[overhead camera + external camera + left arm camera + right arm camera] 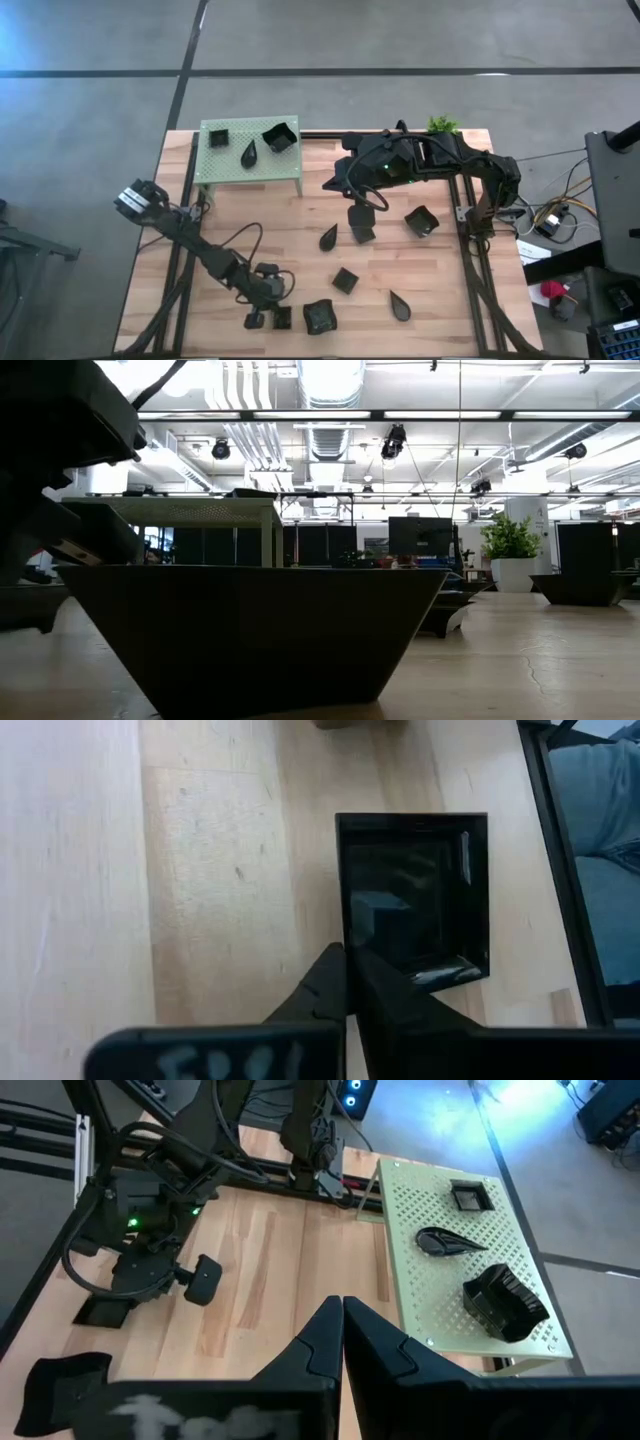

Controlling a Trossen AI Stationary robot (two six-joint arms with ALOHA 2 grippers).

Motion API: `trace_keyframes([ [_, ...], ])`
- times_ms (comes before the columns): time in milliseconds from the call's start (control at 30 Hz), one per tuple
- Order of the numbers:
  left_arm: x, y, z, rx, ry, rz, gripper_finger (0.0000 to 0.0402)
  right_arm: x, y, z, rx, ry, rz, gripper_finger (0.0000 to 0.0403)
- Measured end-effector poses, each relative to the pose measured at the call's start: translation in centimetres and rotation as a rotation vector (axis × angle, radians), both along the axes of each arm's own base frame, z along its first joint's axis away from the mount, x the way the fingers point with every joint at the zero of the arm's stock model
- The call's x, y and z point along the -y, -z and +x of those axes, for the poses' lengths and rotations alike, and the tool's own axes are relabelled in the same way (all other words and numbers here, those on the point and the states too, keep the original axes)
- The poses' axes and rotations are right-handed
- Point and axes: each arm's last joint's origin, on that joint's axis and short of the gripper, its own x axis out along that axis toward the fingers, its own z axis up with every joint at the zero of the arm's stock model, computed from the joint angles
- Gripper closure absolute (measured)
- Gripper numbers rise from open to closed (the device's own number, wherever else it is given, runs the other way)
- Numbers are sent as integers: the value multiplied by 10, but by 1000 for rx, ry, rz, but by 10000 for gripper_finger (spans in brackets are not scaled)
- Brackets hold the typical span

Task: Pick & Place Mini shaped plates
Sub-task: Stack the black square plate on top of the black square plate on the shelf

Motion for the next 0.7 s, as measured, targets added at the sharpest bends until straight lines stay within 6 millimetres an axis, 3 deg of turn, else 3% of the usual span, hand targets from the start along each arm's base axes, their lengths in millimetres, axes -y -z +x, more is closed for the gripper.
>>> trace_keyframes([
  [300,-2,-5,-2,5,-7,0,401,0,0,0,1,8,11,394],
  [700,-17,-39,-15,-2,-91,29,401,0,0,0,1,11,15,394],
])
